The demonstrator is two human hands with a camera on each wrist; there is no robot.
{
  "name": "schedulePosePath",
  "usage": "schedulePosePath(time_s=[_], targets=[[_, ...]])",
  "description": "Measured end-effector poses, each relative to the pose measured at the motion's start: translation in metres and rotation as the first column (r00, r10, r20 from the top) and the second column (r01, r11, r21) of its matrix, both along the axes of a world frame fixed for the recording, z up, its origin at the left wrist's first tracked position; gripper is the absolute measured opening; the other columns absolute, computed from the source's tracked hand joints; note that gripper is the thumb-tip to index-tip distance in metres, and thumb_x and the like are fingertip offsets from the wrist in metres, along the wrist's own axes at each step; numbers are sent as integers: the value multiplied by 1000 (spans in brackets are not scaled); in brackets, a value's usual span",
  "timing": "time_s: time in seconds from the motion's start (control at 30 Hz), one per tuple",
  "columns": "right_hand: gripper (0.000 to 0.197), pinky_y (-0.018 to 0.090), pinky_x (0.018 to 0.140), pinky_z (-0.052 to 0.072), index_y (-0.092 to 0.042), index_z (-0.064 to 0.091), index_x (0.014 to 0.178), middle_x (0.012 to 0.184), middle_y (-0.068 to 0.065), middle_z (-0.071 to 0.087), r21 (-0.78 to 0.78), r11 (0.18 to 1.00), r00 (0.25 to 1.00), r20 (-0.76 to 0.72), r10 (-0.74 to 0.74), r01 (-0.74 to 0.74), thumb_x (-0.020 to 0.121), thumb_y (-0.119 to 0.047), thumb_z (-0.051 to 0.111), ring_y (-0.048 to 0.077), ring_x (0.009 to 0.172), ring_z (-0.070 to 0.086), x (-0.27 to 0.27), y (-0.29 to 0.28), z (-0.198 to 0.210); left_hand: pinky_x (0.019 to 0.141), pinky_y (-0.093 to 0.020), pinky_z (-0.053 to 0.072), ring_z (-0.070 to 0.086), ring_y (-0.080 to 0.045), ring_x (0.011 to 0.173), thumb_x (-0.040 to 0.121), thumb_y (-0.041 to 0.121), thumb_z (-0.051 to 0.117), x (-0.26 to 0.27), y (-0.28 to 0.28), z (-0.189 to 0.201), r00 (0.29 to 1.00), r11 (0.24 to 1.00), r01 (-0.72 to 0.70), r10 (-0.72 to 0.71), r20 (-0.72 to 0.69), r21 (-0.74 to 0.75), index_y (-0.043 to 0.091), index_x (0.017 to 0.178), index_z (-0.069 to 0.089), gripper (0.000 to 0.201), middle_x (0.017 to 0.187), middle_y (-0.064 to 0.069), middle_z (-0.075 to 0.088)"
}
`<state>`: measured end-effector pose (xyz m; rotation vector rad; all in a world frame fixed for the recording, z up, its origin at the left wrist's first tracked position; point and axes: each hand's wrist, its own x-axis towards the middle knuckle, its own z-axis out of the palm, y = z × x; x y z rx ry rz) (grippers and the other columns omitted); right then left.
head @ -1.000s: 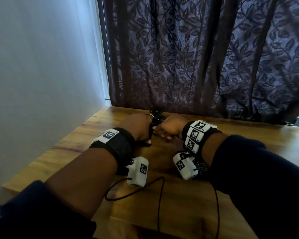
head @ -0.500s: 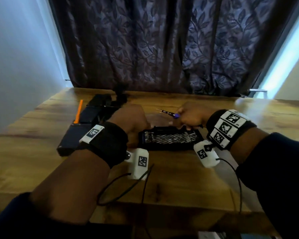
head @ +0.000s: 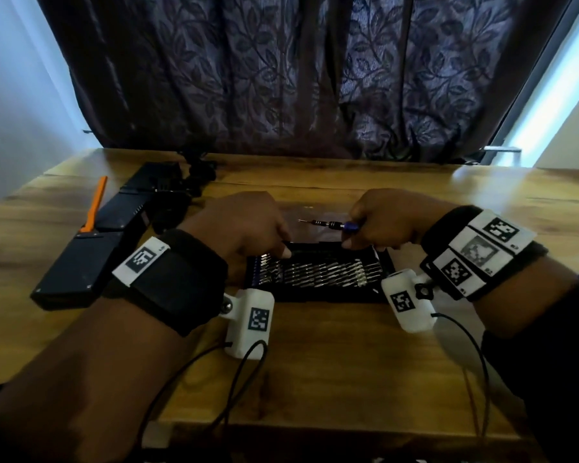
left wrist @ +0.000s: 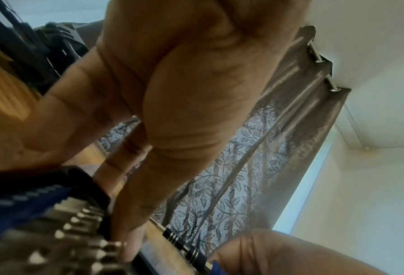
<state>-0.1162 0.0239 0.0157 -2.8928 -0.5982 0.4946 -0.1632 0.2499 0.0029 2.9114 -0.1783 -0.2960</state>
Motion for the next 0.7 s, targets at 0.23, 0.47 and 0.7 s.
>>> schedulePosePath(time_s=[0.23, 0.47, 0.7], targets=[[26, 26, 47, 42, -13, 76, 97, 86, 16, 71, 514, 842, 974, -219, -54, 162, 97, -38, 67, 18, 60, 55, -2, -17, 3, 84, -29, 53, 64, -4, 96, 69, 67, 83, -5, 11, 1, 989, 974, -87, 109, 98, -208, 37, 102, 79, 44, 101, 19, 71], [29, 25, 54, 41, -13, 75, 100, 75, 3, 59, 861, 353, 856, -461, 234, 367, 73, -23, 76, 15, 64, 51, -12, 8, -2, 72, -26, 55, 69, -9, 72, 64, 63, 71, -15, -1, 22, 996, 673, -8, 72, 55, -740, 37, 104, 79, 48, 85, 2, 79], [27, 19, 56, 38, -15, 71, 93, 77, -1, 67, 887, 244, 884, -436, 170, 391, 69, -26, 78, 9, 64, 57, -15, 21, -12, 93, -42, 59, 77, -22, 94, 65, 50, 77, -18, -6, 16, 1000, 593, 12, -19, 1, -805, 29, 116, 73, 55, 97, -4, 80]])
